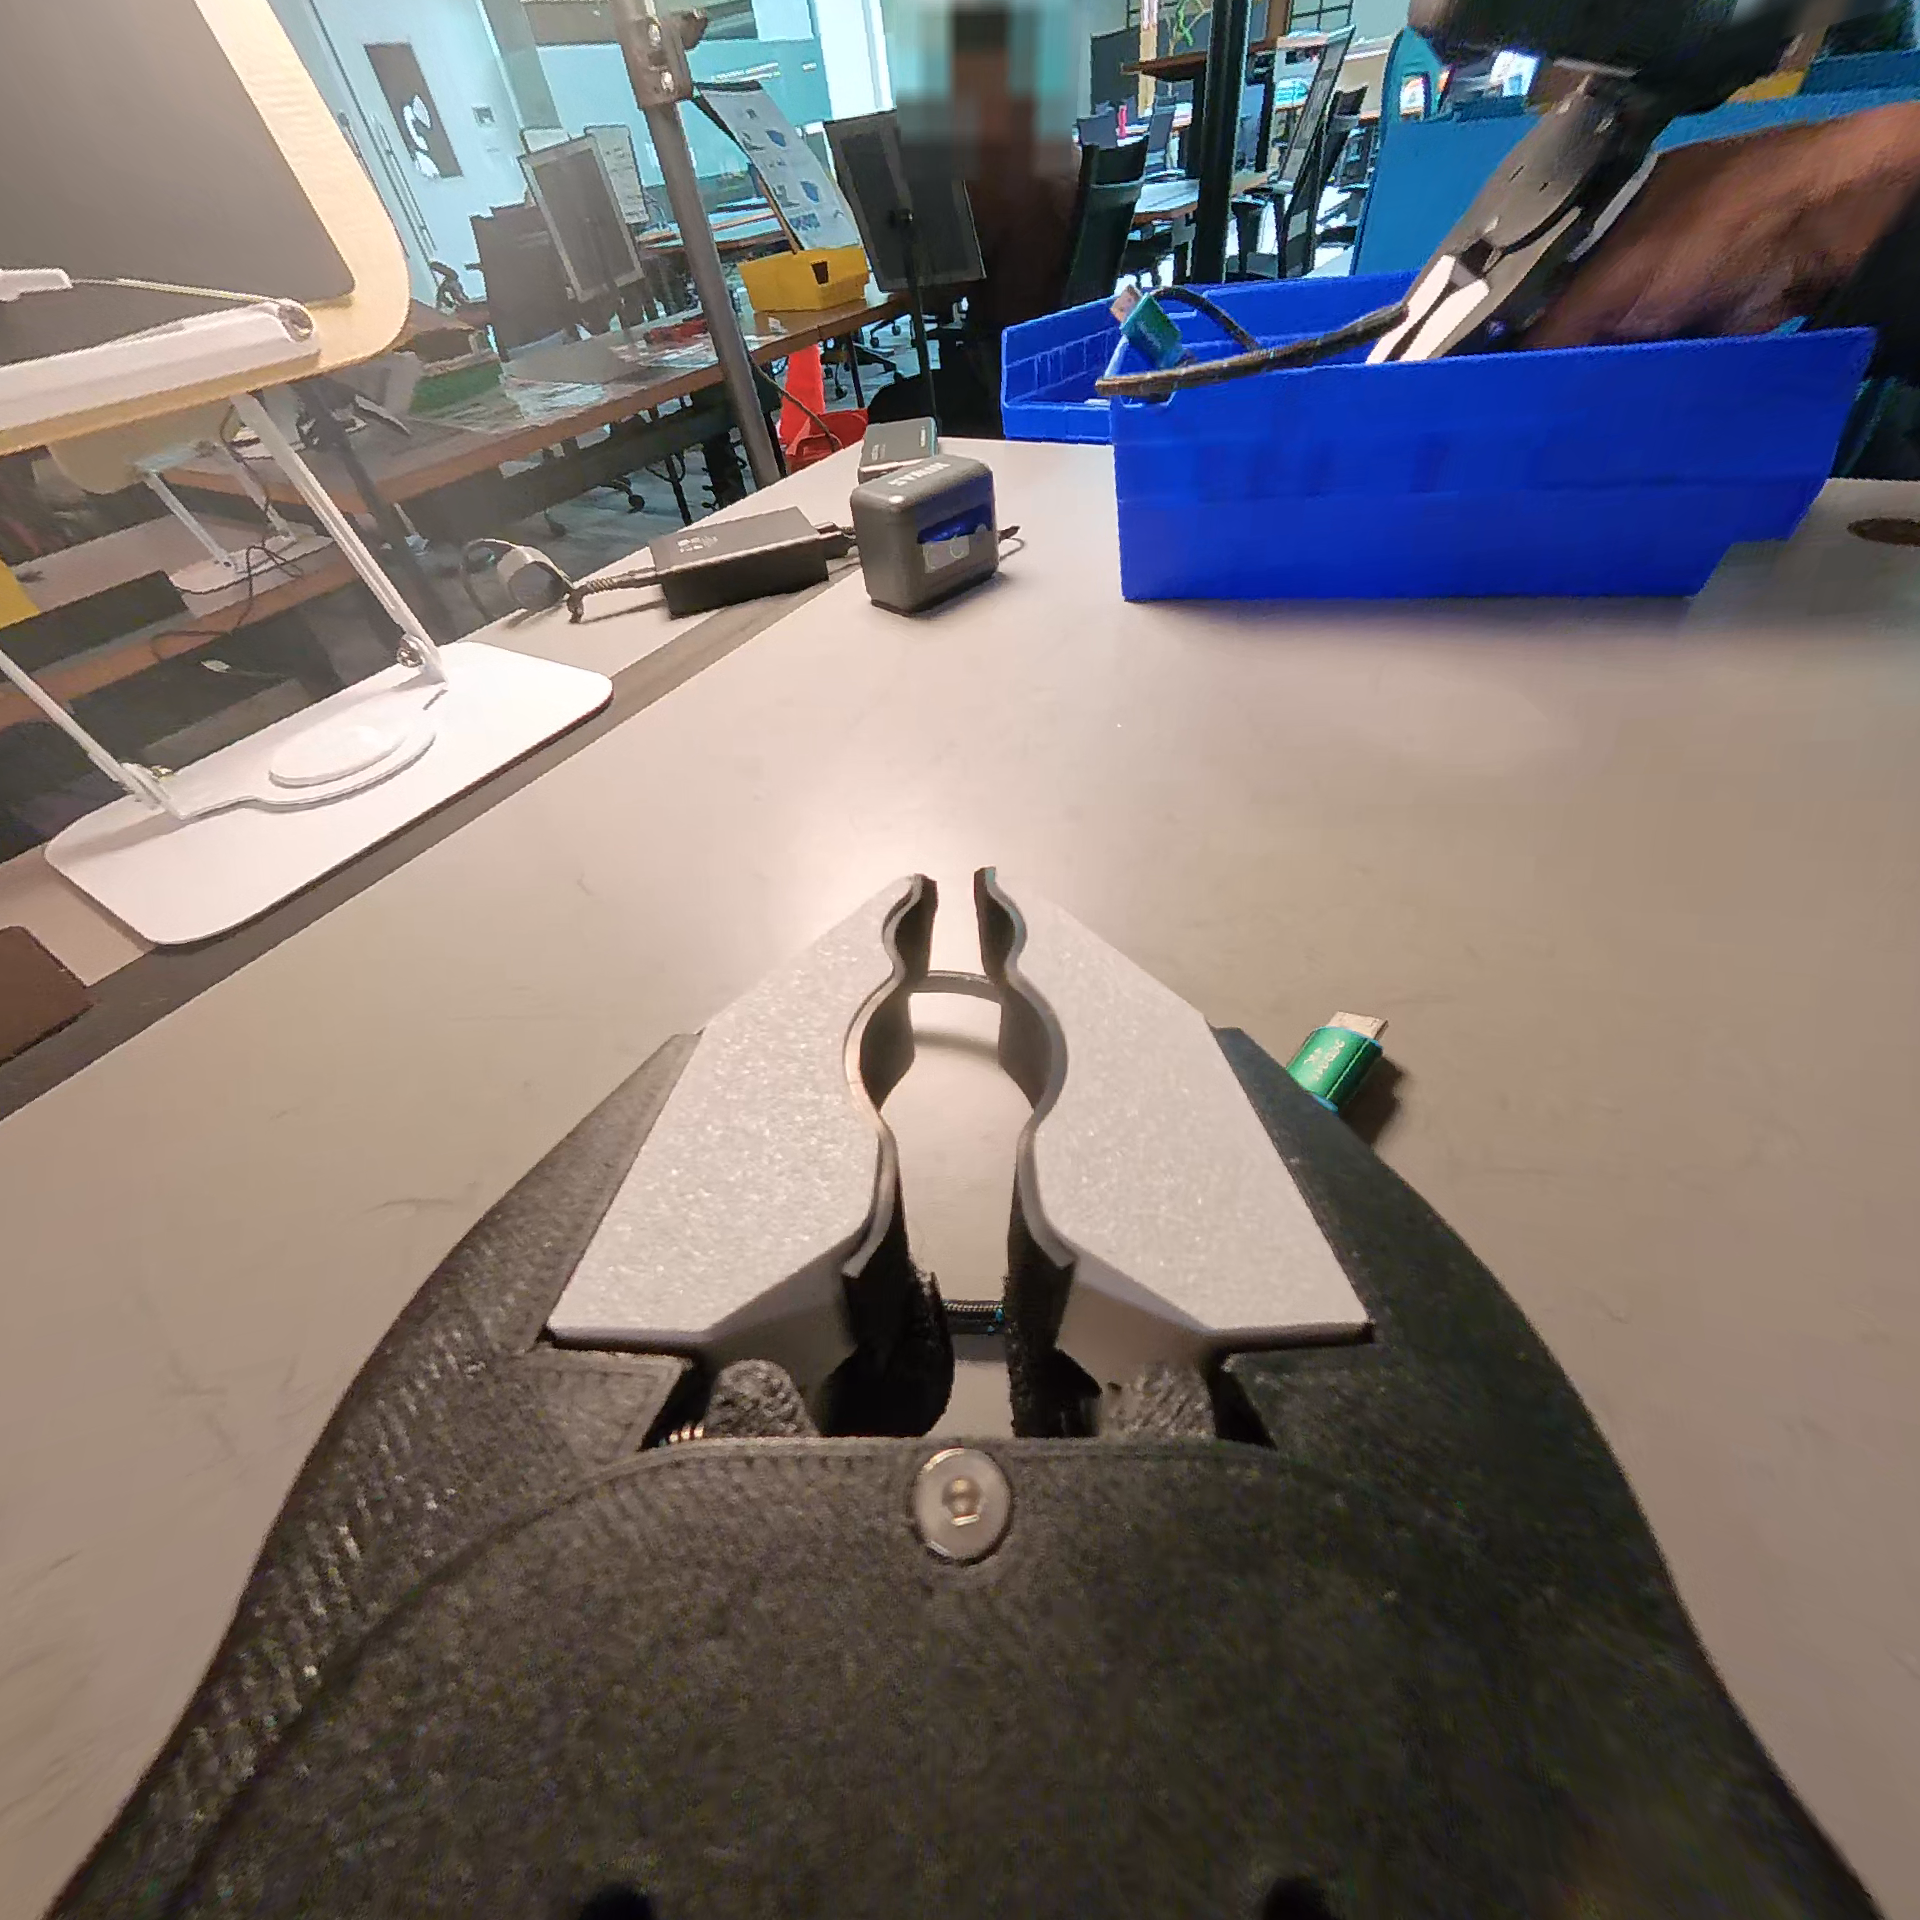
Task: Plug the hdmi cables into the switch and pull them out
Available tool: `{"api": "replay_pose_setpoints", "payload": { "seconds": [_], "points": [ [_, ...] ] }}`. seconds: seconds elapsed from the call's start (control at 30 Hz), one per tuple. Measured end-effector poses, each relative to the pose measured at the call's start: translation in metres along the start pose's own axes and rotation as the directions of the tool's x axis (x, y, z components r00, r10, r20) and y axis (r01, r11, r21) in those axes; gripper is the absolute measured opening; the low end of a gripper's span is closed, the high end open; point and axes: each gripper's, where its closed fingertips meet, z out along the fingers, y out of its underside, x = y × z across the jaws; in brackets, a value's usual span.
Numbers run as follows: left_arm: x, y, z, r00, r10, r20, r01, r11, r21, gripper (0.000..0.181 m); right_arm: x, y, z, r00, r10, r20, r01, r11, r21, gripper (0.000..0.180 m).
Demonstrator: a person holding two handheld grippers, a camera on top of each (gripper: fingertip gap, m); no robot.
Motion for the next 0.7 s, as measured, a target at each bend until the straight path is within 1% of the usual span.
{"api": "replay_pose_setpoints", "payload": {
  "seconds": [0.1, 0.13, 0.2, 0.27, 0.3, 0.4, 0.47, 0.53, 0.6, 0.63, 0.7],
  "points": [
    [-0.004, 0.000, -0.001, 1.000, -0.008, 0.007, 0.008, 1.000, 0.000, 0.008, 0.010, -0.006, -0.020, 0.998, 0.007, -0.061, -0.004, 0.999, 0.047, 0.008],
    [-0.006, 0.000, -0.002, 1.000, -0.009, 0.013, 0.009, 1.000, -0.003, 0.008, 0.016, -0.008, -0.030, 0.995, 0.006, -0.100, 0.001, 0.998, 0.065, 0.012],
    [-0.012, 0.003, -0.003, 1.000, -0.013, 0.025, 0.014, 1.000, -0.018, 0.009, 0.021, -0.016, -0.055, 0.988, -0.002, -0.156, 0.019, 0.994, 0.109, 0.015],
    [-0.017, 0.006, -0.004, 0.999, -0.029, 0.030, 0.030, 0.999, -0.038, 0.011, 0.012, -0.029, -0.080, 0.987, -0.014, -0.159, 0.042, 0.984, 0.171, 0.017],
    [-0.019, 0.008, -0.004, 0.999, -0.041, 0.028, 0.042, 0.998, -0.049, 0.013, 0.000, -0.037, -0.090, 0.990, -0.030, -0.137, 0.059, 0.976, 0.210, 0.018],
    [-0.028, 0.014, -0.006, 0.997, -0.063, 0.044, 0.066, 0.995, -0.076, 0.018, -0.069, -0.064, -0.104, 0.990, -0.142, 0.012, 0.130, 0.934, 0.332, 0.021],
    [-0.035, 0.018, -0.008, 0.995, -0.072, 0.063, 0.078, 0.992, -0.098, 0.024, -0.129, -0.076, -0.098, 0.961, -0.246, 0.128, 0.176, 0.899, 0.402, 0.022],
    [-0.041, 0.020, -0.010, 0.992, -0.094, 0.082, 0.102, 0.989, -0.105, 0.026, -0.189, -0.084, -0.083, 0.912, -0.338, 0.231, 0.204, 0.864, 0.460, 0.027],
    [-0.048, 0.022, -0.013, 0.988, -0.112, 0.105, 0.123, 0.987, -0.104, 0.028, -0.246, -0.093, -0.064, 0.857, -0.401, 0.323, 0.196, 0.834, 0.516, 0.032],
    [-0.051, 0.022, -0.014, 0.986, -0.116, 0.117, 0.128, 0.986, -0.104, 0.028, -0.269, -0.099, -0.053, 0.838, -0.415, 0.354, 0.181, 0.824, 0.537, 0.038],
    [-0.058, 0.026, -0.016, 0.982, -0.118, 0.145, 0.135, 0.984, -0.119, 0.028, -0.302, -0.114, -0.025, 0.832, -0.416, 0.366, 0.160, 0.813, 0.559, 0.057]
  ]
}}
